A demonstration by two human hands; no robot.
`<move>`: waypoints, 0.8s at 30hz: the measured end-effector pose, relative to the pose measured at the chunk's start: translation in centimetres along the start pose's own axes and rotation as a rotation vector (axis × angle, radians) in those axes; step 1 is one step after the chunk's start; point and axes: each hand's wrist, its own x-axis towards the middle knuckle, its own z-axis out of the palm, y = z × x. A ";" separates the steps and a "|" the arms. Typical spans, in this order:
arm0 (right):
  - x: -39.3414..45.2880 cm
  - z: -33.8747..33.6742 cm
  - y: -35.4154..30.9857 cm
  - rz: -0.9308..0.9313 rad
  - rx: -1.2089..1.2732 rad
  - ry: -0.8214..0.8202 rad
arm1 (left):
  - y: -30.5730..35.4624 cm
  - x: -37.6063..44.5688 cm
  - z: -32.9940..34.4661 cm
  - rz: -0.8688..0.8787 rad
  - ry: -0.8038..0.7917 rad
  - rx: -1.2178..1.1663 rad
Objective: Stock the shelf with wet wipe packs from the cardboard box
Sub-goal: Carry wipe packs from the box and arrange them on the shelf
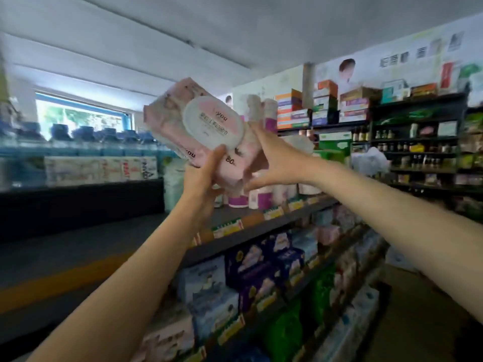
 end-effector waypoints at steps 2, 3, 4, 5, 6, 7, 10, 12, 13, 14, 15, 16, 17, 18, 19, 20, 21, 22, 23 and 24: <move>2.0 2.7 -1.3 -0.024 0.065 0.115 | 0.7 0.8 -1.8 0.057 0.038 0.050; 3.0 3.8 -2.1 -0.027 0.087 0.173 | 0.7 1.2 -2.5 0.091 0.043 0.074; 3.9 4.8 -2.7 -0.028 0.113 0.237 | 0.6 1.6 -3.0 0.112 0.040 0.103; 4.8 5.8 -2.9 -0.035 0.138 0.303 | 0.6 2.1 -3.5 0.119 0.030 0.144; 5.7 6.7 -2.8 -0.055 0.151 0.362 | 0.6 2.7 -4.0 0.111 0.014 0.188; 6.6 7.2 -2.5 -0.084 0.159 0.400 | 0.9 3.3 -4.6 0.096 0.001 0.228; 9.0 7.9 -0.9 -0.204 0.096 0.454 | 2.5 5.2 -6.8 0.056 0.029 0.258; 10.5 8.2 0.0 -0.304 0.036 0.498 | 3.5 6.1 -8.6 0.089 0.072 0.220; 11.2 8.4 0.4 -0.342 0.019 0.506 | 3.7 6.4 -9.5 0.105 0.082 0.203; 12.0 8.7 0.6 -0.372 0.007 0.510 | 3.7 6.6 -10.1 0.119 0.083 0.199; 12.7 9.0 0.9 -0.394 0.001 0.514 | 3.6 6.7 -10.5 0.134 0.079 0.212; 13.4 9.4 1.1 -0.410 0.000 0.517 | 3.4 6.8 -10.8 0.147 0.072 0.226; 14.1 9.8 1.2 -0.422 0.009 0.531 | 3.2 7.0 -11.0 0.157 0.064 0.249; 14.7 10.4 1.2 -0.431 0.024 0.555 | 3.1 7.0 -10.9 0.165 0.051 0.279; 15.2 11.1 1.1 -0.438 0.043 0.580 | 3.0 7.1 -10.8 0.177 0.042 0.317; 15.6 11.8 0.8 -0.439 0.073 0.597 | 2.9 7.2 -10.5 0.194 0.039 0.349; 15.9 12.5 0.3 -0.436 0.113 0.607 | 2.7 7.6 -10.2 0.217 0.053 0.370; 16.3 13.1 -0.2 -0.431 0.162 0.613 | 2.6 7.9 -9.8 0.235 0.083 0.373; 16.5 13.6 -0.8 -0.427 0.215 0.620 | 2.5 8.2 -9.6 0.251 0.122 0.370; 16.8 13.9 -1.2 -0.430 0.266 0.628 | 2.5 8.5 -9.5 0.252 0.161 0.361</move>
